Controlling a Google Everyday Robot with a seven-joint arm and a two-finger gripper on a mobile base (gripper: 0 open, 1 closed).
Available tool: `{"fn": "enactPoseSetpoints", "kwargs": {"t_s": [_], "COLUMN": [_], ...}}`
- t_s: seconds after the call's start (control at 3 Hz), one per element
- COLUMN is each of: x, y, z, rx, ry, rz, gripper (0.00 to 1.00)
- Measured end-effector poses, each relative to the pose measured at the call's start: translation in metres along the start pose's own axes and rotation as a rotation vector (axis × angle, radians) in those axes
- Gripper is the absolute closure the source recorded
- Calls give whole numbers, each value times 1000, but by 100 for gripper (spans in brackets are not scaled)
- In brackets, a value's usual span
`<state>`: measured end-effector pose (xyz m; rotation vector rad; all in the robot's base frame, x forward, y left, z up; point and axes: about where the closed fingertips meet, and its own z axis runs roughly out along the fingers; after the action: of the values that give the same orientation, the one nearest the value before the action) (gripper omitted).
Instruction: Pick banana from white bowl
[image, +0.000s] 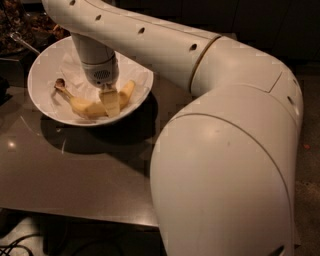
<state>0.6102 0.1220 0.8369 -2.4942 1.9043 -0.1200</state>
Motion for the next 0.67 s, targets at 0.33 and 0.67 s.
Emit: {"fn": "enactPoseSetpoints", "kwargs": {"t_s": [0.33, 0.67], "x": [2, 2], "y": [2, 2], "z": [1, 1], "rx": [-4, -4], "ry": [2, 2], "rz": [3, 3], "gripper": [63, 84]}}
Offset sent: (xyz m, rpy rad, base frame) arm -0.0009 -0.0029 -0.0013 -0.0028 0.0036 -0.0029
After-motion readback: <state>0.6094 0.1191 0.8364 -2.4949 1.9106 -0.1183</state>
